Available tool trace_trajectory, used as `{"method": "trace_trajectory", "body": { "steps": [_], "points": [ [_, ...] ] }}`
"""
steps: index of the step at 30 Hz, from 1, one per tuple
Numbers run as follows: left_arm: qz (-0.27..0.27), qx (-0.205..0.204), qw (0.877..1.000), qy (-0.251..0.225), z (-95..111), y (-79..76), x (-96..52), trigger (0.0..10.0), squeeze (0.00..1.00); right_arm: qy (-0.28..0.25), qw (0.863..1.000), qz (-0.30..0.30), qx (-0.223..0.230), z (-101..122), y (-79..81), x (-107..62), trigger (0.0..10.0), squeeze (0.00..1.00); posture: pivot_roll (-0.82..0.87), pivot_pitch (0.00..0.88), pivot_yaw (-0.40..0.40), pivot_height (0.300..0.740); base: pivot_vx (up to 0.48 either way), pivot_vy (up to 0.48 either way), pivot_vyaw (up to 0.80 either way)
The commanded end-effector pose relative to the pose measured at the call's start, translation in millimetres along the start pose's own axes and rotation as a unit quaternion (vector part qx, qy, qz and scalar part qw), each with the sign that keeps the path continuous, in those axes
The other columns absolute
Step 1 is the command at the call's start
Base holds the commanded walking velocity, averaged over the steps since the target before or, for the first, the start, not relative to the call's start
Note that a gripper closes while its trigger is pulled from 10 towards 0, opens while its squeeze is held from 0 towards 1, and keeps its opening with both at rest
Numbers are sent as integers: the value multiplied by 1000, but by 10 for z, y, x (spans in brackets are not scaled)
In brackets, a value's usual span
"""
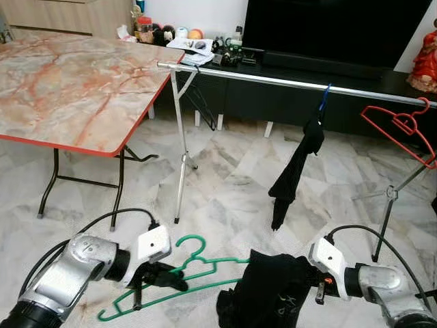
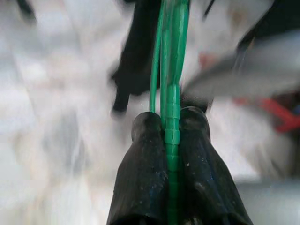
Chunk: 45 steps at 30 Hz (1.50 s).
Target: Hang hanger
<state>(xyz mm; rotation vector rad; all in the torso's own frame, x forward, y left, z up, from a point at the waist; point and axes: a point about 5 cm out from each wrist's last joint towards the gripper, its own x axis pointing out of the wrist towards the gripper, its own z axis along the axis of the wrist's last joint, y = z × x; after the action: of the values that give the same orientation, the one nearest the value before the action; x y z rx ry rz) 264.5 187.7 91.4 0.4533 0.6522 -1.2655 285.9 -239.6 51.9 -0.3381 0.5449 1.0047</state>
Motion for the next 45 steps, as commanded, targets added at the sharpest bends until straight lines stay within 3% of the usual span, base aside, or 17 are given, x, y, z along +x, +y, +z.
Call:
{"method": "trace_trajectory", "body": {
  "steps": [1,13,14,15,17,20,23,24,26,29,34,36,41,42,43,44,45],
  "points": [
    [1,-7,999,49,-210,-38,24,0,0,1,1000,-14,-21,61,-76,-88,0,0,43,83,-82,740,0,0,0],
    [109,-75,982,131,-893,-60,118,196,0,5,998,-64,-26,46,-133,-138,0,0,54,70,-71,740,0,0,0],
    [180,-96,968,143,-1027,-14,160,8431,0,-6,996,-90,-21,57,-144,-112,0,0,54,68,-64,740,0,0,0],
    [255,-141,945,150,-1171,-14,202,10000,0,-14,990,-140,-1,54,-180,-80,0,0,46,60,-59,740,0,0,0],
    [278,-161,935,152,-1225,-28,215,10000,0,-15,987,-159,11,47,-192,-65,0,0,43,57,-59,740,0,0,0],
    [345,-261,890,143,-1442,-183,293,10000,0,-41,962,-259,69,-4,-214,-13,0,0,32,38,-49,740,0,0,0],
    [382,-314,855,155,-1626,-369,361,10000,0,-77,915,-365,151,-89,-215,-7,0,0,36,25,-35,740,0,0,0],
    [396,-328,841,168,-1717,-460,367,10000,0,-94,883,-411,208,-154,-181,21,0,0,25,12,-23,740,0,0,0],
    [404,-337,832,174,-1770,-519,367,10000,0,-103,864,-428,245,-198,-122,72,0,0,24,0,-19,740,0,0,0],
    [425,-359,812,179,-1849,-607,368,10000,0,-103,860,-446,224,-193,3,151,0,0,31,0,-11,740,0,0,0],
    [462,-422,764,157,-1922,-676,347,10000,0,-122,820,-507,236,-191,133,106,0,0,26,0,3,740,0,0,0],
    [486,-457,728,156,-1991,-737,307,10000,0,-130,795,-539,248,-231,257,16,0,0,20,0,11,740,0,0,0],
    [491,-474,714,155,-2026,-794,313,10000,0,-138,771,-565,261,-280,350,-57,0,0,22,0,18,740,0,0,0],
    [490,-477,713,153,-2031,-816,326,10000,0,-145,761,-576,262,-278,364,-90,2549,0,24,0,17,740,0,0,0],
    [490,-477,713,153,-2031,-816,326,10000,0,-145,761,-576,262,-278,364,-90,2549,0,24,0,17,740,0,0,0],
    [490,-481,711,152,-2037,-834,334,10000,0,-158,753,-582,263,-239,354,-125,8510,0,20,0,17,740,0,0,0],
    [490,-481,711,152,-2037,-834,334,10000,0,-158,753,-582,263,-239,354,-125,8510,0,20,0,17,740,0,0,0]
  ]
}}
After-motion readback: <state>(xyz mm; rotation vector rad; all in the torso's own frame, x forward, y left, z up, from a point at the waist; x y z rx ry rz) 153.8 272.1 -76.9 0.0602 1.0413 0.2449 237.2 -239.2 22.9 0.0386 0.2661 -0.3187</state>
